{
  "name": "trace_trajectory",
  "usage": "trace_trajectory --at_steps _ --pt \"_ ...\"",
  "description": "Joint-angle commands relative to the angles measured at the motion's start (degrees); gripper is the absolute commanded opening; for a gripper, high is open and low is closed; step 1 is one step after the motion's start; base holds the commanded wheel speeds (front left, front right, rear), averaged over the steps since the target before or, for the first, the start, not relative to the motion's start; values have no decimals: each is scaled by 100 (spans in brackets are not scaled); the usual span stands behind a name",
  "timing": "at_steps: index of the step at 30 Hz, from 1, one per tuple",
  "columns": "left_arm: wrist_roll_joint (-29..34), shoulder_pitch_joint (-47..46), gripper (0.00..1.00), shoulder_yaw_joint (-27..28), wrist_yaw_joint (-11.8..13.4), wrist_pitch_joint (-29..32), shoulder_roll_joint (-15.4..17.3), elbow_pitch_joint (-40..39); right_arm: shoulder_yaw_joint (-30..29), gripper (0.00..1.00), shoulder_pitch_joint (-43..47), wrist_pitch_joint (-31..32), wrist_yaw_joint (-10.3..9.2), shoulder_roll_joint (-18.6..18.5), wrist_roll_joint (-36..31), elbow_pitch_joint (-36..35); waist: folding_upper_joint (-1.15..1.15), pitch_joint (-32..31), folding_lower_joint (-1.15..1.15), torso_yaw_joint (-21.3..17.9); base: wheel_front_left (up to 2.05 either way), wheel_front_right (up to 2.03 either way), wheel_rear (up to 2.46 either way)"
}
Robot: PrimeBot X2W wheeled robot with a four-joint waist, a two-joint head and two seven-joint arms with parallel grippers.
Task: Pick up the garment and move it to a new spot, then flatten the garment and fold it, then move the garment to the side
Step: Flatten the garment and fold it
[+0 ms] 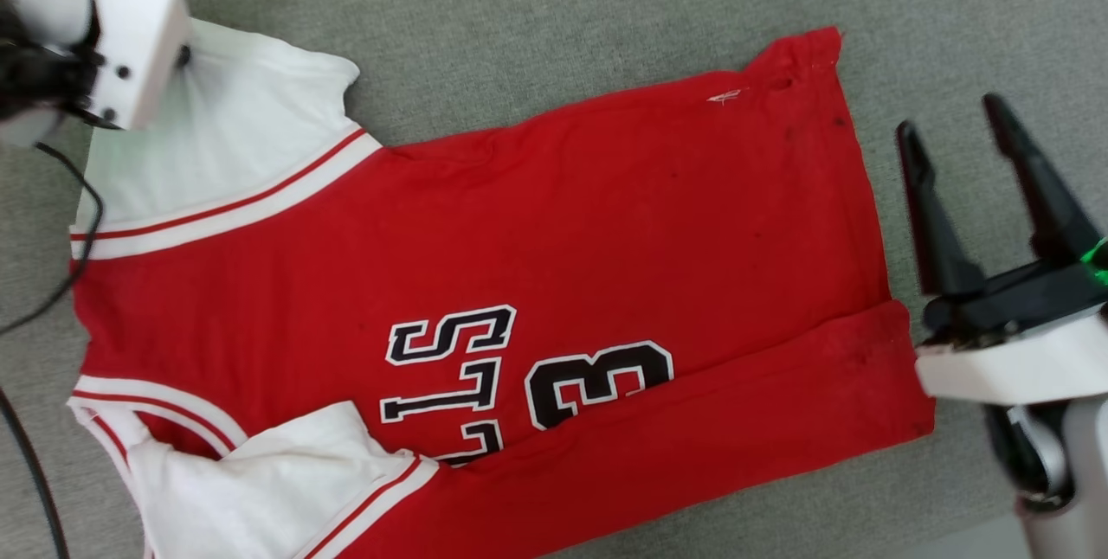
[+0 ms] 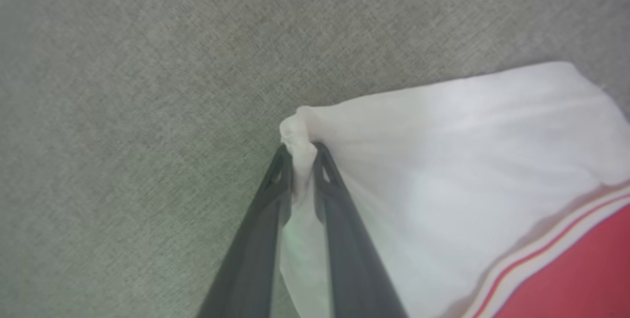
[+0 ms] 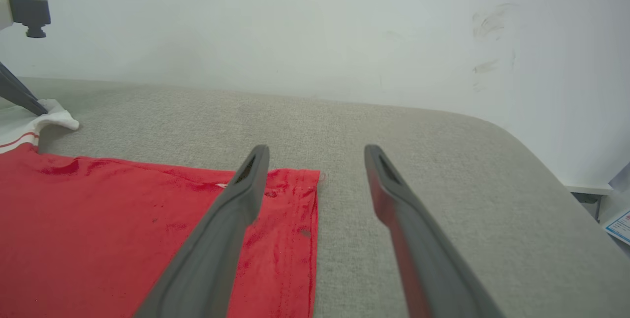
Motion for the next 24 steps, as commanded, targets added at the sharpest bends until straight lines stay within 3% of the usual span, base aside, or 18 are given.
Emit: trace_trajectory --at_steps 1,6,10,16,19,20,24 --pt "-10 228 0 -130 -15 -22 -60 35 -51 100 -131 -2 -4 -84 -30 -10 0 -95 0 43 0 0 0" --pt "-65 208 0 -113 -27 -380 -91 -151 -80 100 -528 386 -4 -553 -42 -96 0 -466 0 213 0 0 0" --pt "-95 285 0 -285 -36 -621 -139 -470 94 100 -955 1161 -4 -1151 81 -176 0 -733 0 438 0 0 0" --pt "-241 315 0 -515 -35 -975 -197 -912 728 100 -1689 2968 -4 -2173 801 -5 0 -1001 0 775 0 0 0" --pt "-282 287 0 -619 -35 -1169 -239 -1086 1273 100 -2100 4070 -4 -2700 1464 229 0 -1051 0 924 0 0 0" --pt "-310 242 0 -653 -36 -1295 -263 -1186 1662 100 -2385 4776 -4 -3015 1912 350 0 -1046 0 1011 0 0 0" --pt "-359 106 0 -729 -36 -1475 -324 -1344 2336 100 -2956 5944 -4 -3456 2689 612 0 -938 0 1196 0 0 0"
